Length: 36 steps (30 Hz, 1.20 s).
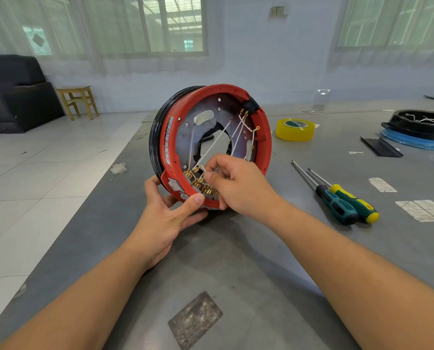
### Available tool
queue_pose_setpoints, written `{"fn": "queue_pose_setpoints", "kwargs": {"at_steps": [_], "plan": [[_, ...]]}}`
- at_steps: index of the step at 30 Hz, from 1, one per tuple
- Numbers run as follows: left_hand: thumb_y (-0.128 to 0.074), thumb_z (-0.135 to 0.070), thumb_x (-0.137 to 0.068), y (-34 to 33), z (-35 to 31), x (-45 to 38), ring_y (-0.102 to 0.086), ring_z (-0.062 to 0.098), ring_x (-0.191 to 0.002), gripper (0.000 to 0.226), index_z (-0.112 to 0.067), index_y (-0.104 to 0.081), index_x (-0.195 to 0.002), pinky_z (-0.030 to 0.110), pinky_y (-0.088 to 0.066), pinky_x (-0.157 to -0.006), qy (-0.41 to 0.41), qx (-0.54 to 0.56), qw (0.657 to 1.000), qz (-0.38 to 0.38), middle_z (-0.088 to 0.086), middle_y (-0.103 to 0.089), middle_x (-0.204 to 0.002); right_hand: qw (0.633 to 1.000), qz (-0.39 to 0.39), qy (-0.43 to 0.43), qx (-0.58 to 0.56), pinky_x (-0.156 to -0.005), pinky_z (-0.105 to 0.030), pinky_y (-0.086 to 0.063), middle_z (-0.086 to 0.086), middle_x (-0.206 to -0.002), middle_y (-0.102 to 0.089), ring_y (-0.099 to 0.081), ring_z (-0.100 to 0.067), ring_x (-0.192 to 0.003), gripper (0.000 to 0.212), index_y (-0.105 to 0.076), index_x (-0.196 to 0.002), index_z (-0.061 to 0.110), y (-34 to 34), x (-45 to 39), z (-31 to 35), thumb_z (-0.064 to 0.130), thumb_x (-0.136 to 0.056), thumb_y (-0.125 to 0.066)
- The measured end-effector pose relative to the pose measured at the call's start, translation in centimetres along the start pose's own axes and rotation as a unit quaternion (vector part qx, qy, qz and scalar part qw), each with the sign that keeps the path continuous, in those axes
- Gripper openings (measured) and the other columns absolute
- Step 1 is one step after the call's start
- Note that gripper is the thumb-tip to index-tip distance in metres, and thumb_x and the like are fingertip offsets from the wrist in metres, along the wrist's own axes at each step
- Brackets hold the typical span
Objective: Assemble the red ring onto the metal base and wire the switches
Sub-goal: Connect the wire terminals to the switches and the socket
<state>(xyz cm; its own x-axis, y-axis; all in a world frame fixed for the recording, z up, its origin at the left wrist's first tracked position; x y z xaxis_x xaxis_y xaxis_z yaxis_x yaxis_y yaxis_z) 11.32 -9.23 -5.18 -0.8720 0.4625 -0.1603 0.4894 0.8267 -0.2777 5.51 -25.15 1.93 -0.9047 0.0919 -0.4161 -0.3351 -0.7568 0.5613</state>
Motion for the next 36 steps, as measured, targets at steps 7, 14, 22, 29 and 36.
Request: {"fn": "queue_pose_setpoints", "kwargs": {"at_steps": [7, 14, 22, 29, 36], "plan": [[-0.094, -0.028, -0.066, 0.13, 0.06, -0.05, -0.073, 0.034, -0.115, 0.081, -0.041, -0.041, -0.125, 0.045, -0.064, -0.085, 0.000, 0.002, 1.000, -0.001, 0.019, -0.067, -0.131, 0.999, 0.023, 0.014, 0.033, -0.055, -0.013, -0.046, 0.011, -0.056, -0.063, -0.062, -0.003, -0.047, 0.010, -0.065, -0.097, 0.022, 0.52, -0.05, 0.38, 0.025, -0.103, -0.057], [-0.105, -0.038, -0.054, 0.26, 0.04, -0.11, -0.072, 0.033, -0.118, 0.092, -0.046, -0.044, -0.122, 0.045, -0.064, -0.086, 0.010, 0.003, 1.000, 0.001, 0.018, -0.066, -0.133, 0.997, 0.041, 0.022, 0.054, -0.058, -0.012, -0.047, 0.009, -0.063, -0.066, -0.064, -0.004, -0.050, 0.010, -0.064, -0.102, 0.023, 0.62, -0.09, 0.46, 0.027, -0.104, -0.055], [-0.106, -0.041, -0.051, 0.23, 0.03, -0.05, -0.073, 0.036, -0.116, 0.093, -0.045, -0.044, -0.121, 0.046, -0.064, -0.086, 0.006, -0.005, 1.000, 0.003, 0.021, -0.066, -0.132, 0.997, 0.043, 0.024, 0.062, -0.056, -0.011, -0.044, 0.010, -0.055, -0.065, -0.062, -0.003, -0.049, 0.010, -0.066, -0.101, 0.025, 0.64, -0.19, 0.38, 0.029, -0.103, -0.058], [-0.106, -0.042, -0.051, 0.40, 0.14, -0.15, -0.072, 0.037, -0.117, 0.086, -0.047, -0.047, -0.113, 0.046, -0.064, -0.086, 0.000, -0.016, 1.000, -0.004, 0.021, -0.065, -0.134, 0.998, 0.039, 0.010, 0.051, -0.055, -0.010, -0.046, 0.017, -0.056, -0.064, -0.064, -0.004, -0.047, 0.007, -0.069, -0.097, 0.026, 0.81, -0.22, 0.50, 0.029, -0.101, -0.063], [-0.105, -0.043, -0.052, 0.18, -0.10, 0.00, -0.073, 0.038, -0.114, 0.088, -0.040, -0.045, -0.116, 0.045, -0.064, -0.086, -0.014, -0.006, 1.000, -0.002, 0.021, -0.071, -0.125, 0.999, 0.023, 0.005, 0.048, -0.053, -0.013, -0.047, 0.003, -0.060, -0.064, -0.062, -0.004, -0.047, 0.009, -0.072, -0.095, 0.022, 0.54, -0.03, 0.85, 0.027, -0.099, -0.066]]}}
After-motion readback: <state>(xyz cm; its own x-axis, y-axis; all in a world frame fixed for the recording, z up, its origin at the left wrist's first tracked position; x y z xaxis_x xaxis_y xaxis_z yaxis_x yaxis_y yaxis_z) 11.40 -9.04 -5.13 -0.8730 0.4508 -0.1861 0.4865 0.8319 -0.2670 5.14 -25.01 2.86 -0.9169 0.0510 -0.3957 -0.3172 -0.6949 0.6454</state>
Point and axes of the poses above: each hand's wrist, its own x-axis away from the middle knuckle, its own y-axis out of the back of the hand, z = x × y, the point moved 4 cm from there along -x, towards the middle knuckle
